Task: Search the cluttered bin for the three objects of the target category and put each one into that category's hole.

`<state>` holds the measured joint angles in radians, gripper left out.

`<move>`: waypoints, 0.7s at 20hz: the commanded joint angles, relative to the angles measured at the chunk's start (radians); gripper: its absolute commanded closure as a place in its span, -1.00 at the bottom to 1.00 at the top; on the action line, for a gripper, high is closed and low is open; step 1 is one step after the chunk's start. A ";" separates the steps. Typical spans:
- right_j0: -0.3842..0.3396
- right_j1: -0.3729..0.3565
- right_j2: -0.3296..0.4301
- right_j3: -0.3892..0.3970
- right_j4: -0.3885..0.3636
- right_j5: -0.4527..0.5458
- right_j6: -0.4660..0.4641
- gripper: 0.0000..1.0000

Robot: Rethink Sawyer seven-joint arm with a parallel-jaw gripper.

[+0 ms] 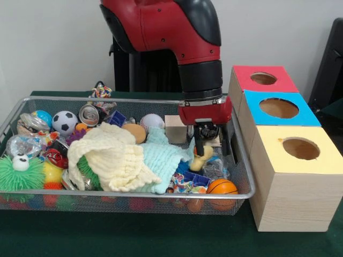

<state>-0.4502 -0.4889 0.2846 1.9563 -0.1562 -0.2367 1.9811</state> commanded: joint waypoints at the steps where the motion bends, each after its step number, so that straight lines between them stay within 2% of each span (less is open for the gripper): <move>1: -0.028 0.021 0.193 0.011 0.119 -0.096 0.352 -1.00; 8: -0.010 0.012 0.181 0.004 0.133 -0.071 0.325 -1.00; 14: 0.023 0.001 0.066 0.042 0.097 0.013 0.236 -1.00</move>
<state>-0.4503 -0.4863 0.3649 1.9584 -0.0807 -0.2644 2.0548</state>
